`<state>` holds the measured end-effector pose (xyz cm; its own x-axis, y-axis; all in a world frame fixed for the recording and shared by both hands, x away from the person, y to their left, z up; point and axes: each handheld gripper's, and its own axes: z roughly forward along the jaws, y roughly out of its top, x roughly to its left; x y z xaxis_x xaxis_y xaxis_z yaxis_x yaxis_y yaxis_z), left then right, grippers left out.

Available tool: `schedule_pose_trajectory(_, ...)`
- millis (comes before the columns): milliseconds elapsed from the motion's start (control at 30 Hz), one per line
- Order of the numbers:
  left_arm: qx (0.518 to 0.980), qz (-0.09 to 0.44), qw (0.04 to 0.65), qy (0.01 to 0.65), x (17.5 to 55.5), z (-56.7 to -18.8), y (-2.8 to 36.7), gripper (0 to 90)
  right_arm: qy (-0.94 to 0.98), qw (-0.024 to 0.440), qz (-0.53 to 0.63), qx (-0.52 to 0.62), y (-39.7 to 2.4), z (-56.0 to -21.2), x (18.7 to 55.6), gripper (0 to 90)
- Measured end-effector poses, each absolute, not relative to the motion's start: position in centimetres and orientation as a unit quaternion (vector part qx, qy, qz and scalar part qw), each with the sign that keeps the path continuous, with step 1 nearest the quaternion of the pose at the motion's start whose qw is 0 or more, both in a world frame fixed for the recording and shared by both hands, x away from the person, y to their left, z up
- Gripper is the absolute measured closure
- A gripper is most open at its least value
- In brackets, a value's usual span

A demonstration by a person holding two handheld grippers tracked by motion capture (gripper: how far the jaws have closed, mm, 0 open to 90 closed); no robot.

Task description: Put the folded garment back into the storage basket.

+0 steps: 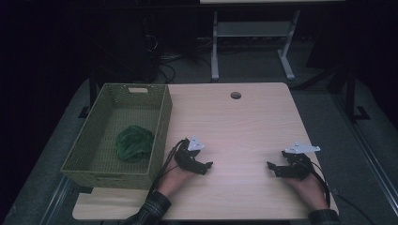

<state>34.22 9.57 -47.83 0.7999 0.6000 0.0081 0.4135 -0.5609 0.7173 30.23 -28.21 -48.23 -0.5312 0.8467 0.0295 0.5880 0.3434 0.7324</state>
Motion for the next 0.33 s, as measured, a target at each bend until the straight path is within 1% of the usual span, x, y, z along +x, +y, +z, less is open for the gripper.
schedule_pose_trajectory(333,0.874,0.126,0.370,0.290,34.22,-47.86,9.55,12.8,0.800,0.181,0.356,0.448,-28.20,-48.23,30.23,20.1)
